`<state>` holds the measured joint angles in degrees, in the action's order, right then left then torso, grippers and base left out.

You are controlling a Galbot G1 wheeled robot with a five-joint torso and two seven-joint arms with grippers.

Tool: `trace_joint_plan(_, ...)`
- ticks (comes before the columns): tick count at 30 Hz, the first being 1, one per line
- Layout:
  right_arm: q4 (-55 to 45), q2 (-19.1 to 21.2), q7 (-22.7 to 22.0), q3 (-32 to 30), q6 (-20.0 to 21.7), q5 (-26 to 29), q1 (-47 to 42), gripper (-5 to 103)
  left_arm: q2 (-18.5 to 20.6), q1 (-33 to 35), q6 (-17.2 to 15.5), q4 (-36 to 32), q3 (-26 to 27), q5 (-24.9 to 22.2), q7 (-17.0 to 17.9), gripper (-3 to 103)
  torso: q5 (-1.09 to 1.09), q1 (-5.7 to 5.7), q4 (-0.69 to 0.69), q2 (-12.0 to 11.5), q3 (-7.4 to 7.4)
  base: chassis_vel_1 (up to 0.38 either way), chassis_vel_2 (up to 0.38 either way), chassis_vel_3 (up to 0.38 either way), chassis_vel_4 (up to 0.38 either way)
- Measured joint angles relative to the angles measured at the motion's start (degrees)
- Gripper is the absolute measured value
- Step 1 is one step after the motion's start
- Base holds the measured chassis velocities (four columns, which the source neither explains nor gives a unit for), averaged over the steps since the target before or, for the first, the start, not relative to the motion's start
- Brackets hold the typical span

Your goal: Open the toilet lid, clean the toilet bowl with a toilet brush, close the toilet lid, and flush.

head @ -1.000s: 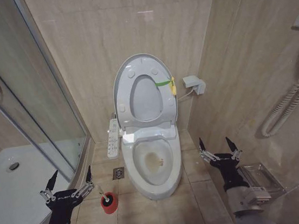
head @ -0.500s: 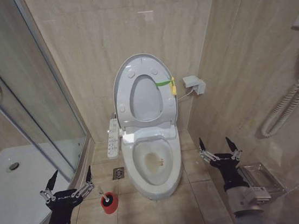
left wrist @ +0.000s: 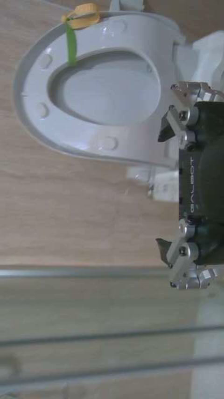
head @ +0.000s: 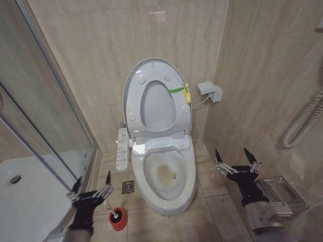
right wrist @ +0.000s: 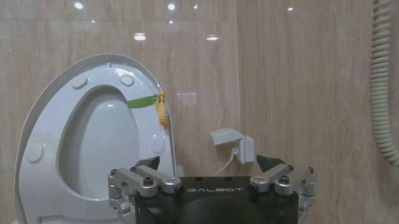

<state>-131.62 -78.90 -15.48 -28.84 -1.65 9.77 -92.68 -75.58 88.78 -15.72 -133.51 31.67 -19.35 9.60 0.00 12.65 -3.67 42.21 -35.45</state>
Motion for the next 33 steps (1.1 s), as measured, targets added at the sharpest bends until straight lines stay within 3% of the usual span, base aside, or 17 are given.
trace_joint_plan(2, 0.0, 0.0, 0.0, 0.0, 0.0, 0.0, 0.0, 100, 1.2, -2.0, 3.8, 0.0, -3.0, 1.2, 0.3, 100, -0.02, 0.01, -0.06, 0.0, 0.00, 0.000, 0.000, 0.000, 0.000)
trace_joint_plan(5, 0.0, 0.0, 0.0, 0.0, 0.0, 0.0, 0.0, 100, 1.7, -0.5, 5.6, -2.6, -3.9, 3.3, 0.9, 100, 0.01, 0.01, 0.00, 0.0, 0.00, 0.000, 0.000, 0.000, 0.000)
trace_joint_plan(10, 0.0, 0.0, 0.0, 0.0, 0.0, 0.0, 0.0, 100, 1.9, 3.0, 6.0, -8.2, -4.2, 4.5, 3.2, 100, 0.00, 0.00, 0.02, 0.0, 0.00, 0.000, 0.000, 0.000, 0.000)
trace_joint_plan(15, 0.0, 0.0, 0.0, 0.0, 0.0, 0.0, 0.0, 100, 1.8, 4.7, 6.7, -9.6, -4.1, 5.7, 4.7, 100, 0.01, 0.00, 0.00, 0.0, 0.01, 0.000, 0.000, 0.000, 0.000)
trace_joint_plan(17, 0.0, 0.0, 0.0, 0.0, 0.0, 0.0, 0.0, 100, 1.8, 5.3, 7.8, -8.7, -4.3, 6.5, 6.1, 100, 0.01, -0.01, 0.00, 0.0, 0.01, 0.000, 0.000, 0.000, 0.000)
trace_joint_plan(20, 0.0, 0.0, 0.0, 0.0, 0.0, 0.0, 0.0, 100, 1.8, 5.7, 13.2, -3.5, -4.1, 6.9, 7.7, 100, 0.01, -0.01, 0.01, 0.0, 0.01, 0.000, 0.000, 0.000, 0.000)
trace_joint_plan(21, 0.0, 0.0, 0.0, 0.0, 0.0, 0.0, 0.0, 100, 1.8, 5.7, 13.2, -3.5, -4.1, 6.9, 7.7, 100, 0.01, -0.01, 0.01, 0.0, 0.01, 0.000, 0.000, 0.000, 0.000)
trace_joint_plan(23, 0.0, 0.0, 0.0, 0.0, 0.0, 0.0, 0.0, 100, 2.1, 5.2, 18.2, 1.6, -3.2, 6.6, 7.8, 100, -0.01, 0.00, -0.01, 0.0, 0.01, 0.000, 0.000, 0.000, 0.000)
trace_joint_plan(25, 0.0, 0.0, 0.0, 0.0, 0.0, 0.0, 0.0, 100, 2.4, 5.4, 21.0, 4.8, -2.6, 5.7, 7.2, 100, -0.01, 0.00, 0.00, 0.0, 0.00, 0.000, 0.000, 0.000, 0.000)
trace_joint_plan(29, 0.0, 0.0, 0.0, 0.0, 0.0, 0.0, 0.0, 100, 2.7, 6.3, 23.7, 8.5, -1.3, 4.9, 6.1, 100, -0.01, 0.00, 0.01, 0.0, 0.00, 0.000, 0.000, 0.000, 0.000)
trace_joint_plan(33, 0.0, 0.0, 0.0, 0.0, 0.0, 0.0, 0.0, 100, 2.7, 6.9, 23.4, 8.9, -0.5, 4.8, 5.8, 100, -0.01, 0.00, 0.00, 0.0, 0.01, 0.000, 0.000, 0.000, 0.000)
